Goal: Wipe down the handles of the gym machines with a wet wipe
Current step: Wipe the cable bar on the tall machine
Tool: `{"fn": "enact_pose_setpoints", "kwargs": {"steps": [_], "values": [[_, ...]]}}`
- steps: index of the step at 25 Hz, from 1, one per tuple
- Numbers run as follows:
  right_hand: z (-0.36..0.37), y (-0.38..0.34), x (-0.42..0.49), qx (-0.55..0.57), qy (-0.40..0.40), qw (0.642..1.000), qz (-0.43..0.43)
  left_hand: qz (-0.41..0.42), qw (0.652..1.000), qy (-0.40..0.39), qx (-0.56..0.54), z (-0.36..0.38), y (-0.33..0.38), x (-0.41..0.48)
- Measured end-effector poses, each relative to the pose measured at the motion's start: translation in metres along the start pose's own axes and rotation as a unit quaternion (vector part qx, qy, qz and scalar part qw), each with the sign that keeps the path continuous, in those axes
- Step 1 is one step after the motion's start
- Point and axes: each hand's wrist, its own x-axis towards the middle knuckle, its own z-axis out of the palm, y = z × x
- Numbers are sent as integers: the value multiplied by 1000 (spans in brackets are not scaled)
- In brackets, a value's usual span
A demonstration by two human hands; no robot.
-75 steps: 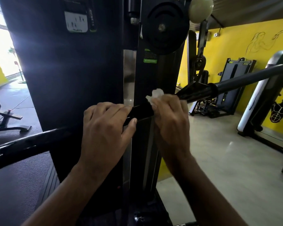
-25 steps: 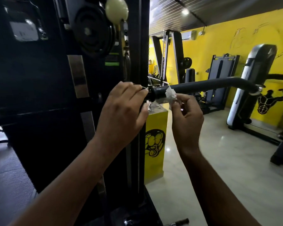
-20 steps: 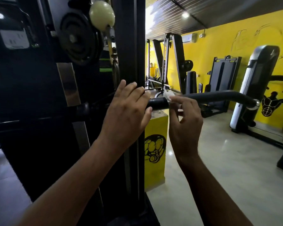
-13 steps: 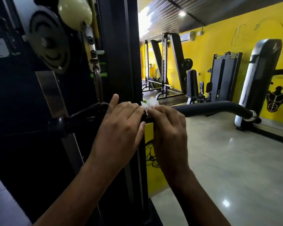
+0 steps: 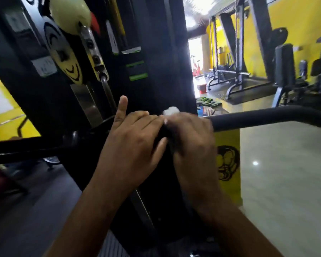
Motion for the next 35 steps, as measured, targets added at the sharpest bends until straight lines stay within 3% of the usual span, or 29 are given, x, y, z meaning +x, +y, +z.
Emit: {"fn": "enact_pose_setpoints", "kwargs": {"steps": [2, 5, 9, 12, 14, 15, 16, 18, 19, 20, 22, 25, 27, 30, 33, 35], "values": [[2, -2, -4, 22, -4, 1000, -12, 2, 1000, -7, 3, -6, -7, -3], [-2, 10, 8, 9, 35, 999, 35, 8, 1000, -18, 20, -10, -6, 1], [2, 12, -12, 58, 7, 998, 15, -2, 1000, 3, 26, -7, -2, -2], [5, 25, -10, 64, 81, 989, 106, -11, 999, 24, 38, -6, -2, -6], [17, 11, -13, 132, 86, 970, 185, -12, 998, 32, 57, -3, 1, -7], [24, 1, -18, 205, 93, 942, 247, -12, 997, 38, 63, -1, 2, -7], [29, -10, -22, 313, 113, 882, 334, -13, 997, 42, 67, 0, 2, -9], [33, -19, -21, 543, 147, 670, 485, -15, 996, 48, 78, 1, 1, -12], [33, -21, -19, 611, 143, 578, 521, -15, 995, 51, 86, 1, 1, -13], [35, -21, -17, 646, 130, 521, 542, -15, 994, 53, 93, 1, -1, -13], [37, -27, -17, 685, 89, 454, 563, -21, 993, 57, 103, 2, -2, -13], [42, -34, -12, 703, -9, 379, 602, -26, 992, 67, 107, 5, -3, -14], [48, -33, -7, 713, -31, 351, 606, -30, 992, 65, 107, 5, -5, -15], [61, -26, -1, 704, -88, 356, 608, -39, 990, 60, 118, 5, -3, -14], [68, -17, 5, 746, -24, 323, 582, -45, 989, 51, 130, 3, -3, -16], [63, -19, 2, 742, 7, 361, 564, -48, 988, 51, 139, 1, -2, -18]]}}
